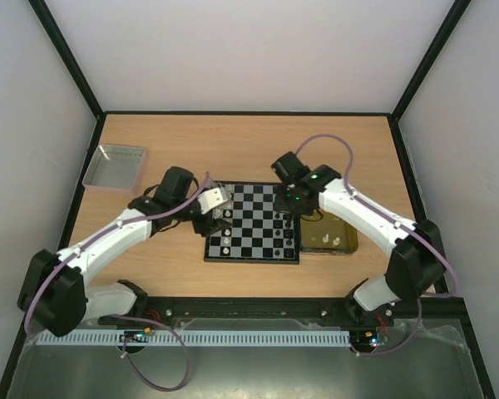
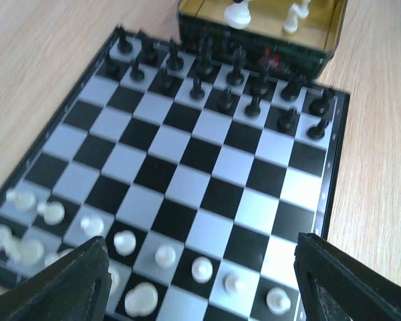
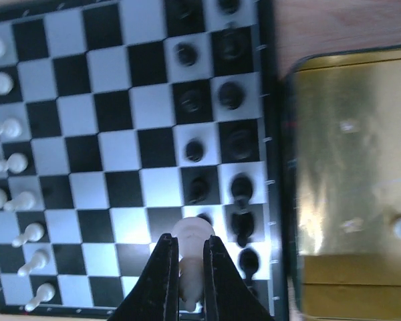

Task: Set up the chess pieces on the board
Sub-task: Place the chess piece on the chessboard.

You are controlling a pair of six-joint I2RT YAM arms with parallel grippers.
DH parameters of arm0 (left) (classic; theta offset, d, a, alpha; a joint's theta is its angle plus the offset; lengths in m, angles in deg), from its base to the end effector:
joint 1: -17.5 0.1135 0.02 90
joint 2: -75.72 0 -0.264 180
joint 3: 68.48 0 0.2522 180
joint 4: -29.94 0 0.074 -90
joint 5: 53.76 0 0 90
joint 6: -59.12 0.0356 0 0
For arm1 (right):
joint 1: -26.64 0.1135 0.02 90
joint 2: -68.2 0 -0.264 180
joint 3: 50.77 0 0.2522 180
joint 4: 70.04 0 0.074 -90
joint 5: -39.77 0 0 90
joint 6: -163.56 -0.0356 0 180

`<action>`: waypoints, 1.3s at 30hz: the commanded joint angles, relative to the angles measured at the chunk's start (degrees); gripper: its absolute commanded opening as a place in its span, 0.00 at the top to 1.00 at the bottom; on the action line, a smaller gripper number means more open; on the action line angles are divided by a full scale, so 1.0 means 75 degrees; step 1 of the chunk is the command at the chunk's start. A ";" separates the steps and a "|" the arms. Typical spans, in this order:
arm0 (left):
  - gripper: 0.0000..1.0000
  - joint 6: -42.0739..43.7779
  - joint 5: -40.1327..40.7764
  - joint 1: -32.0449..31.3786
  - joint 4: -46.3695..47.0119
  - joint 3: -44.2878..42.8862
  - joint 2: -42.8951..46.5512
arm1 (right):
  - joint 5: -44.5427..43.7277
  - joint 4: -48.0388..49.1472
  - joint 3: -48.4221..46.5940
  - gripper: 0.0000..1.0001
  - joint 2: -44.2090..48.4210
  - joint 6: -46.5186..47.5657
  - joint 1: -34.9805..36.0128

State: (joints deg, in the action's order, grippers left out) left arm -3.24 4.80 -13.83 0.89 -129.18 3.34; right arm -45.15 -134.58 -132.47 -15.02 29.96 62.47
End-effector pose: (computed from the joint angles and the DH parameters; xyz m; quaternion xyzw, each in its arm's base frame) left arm 0.2177 -0.1543 0.2460 0.5290 0.7061 -0.2591 0.3931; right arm 0.2295 0.1696 0.2689 0.0570 0.9757 0.1657 0.1317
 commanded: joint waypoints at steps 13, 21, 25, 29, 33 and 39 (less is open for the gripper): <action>0.26 0.1035 -0.0924 0.1877 -0.0735 0.1688 0.1572 | -0.0609 -0.0936 -0.2971 0.98 -0.2661 -0.0426 0.3051; 0.26 0.1362 -0.1503 0.2829 -0.0997 0.1848 0.1735 | -0.0584 -0.1209 -0.3814 0.98 -0.3573 -0.0209 0.3478; 0.26 0.1300 -0.1534 0.2914 -0.0985 0.1913 0.1792 | -0.0547 -0.1242 -0.4183 0.98 -0.4003 -0.0108 0.3563; 0.25 0.1270 -0.1544 0.2947 -0.0943 0.1971 0.1803 | -0.0470 -0.1192 -0.4322 0.98 -0.4292 -0.0053 0.3589; 0.25 0.1242 -0.1524 0.2957 -0.0920 0.1977 0.1829 | -0.0395 -0.1091 -0.4321 0.98 -0.4442 -0.0013 0.3621; 0.25 0.1284 -0.1432 0.3043 -0.0851 0.2054 0.1847 | -0.0326 -0.1045 -0.4453 0.98 -0.4686 -0.0011 0.3745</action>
State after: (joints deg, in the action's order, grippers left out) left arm 5.24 -4.89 8.09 -5.63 -114.84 16.30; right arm -47.24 -141.27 -163.90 -48.88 29.44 89.46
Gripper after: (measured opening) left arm 0.750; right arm 0.031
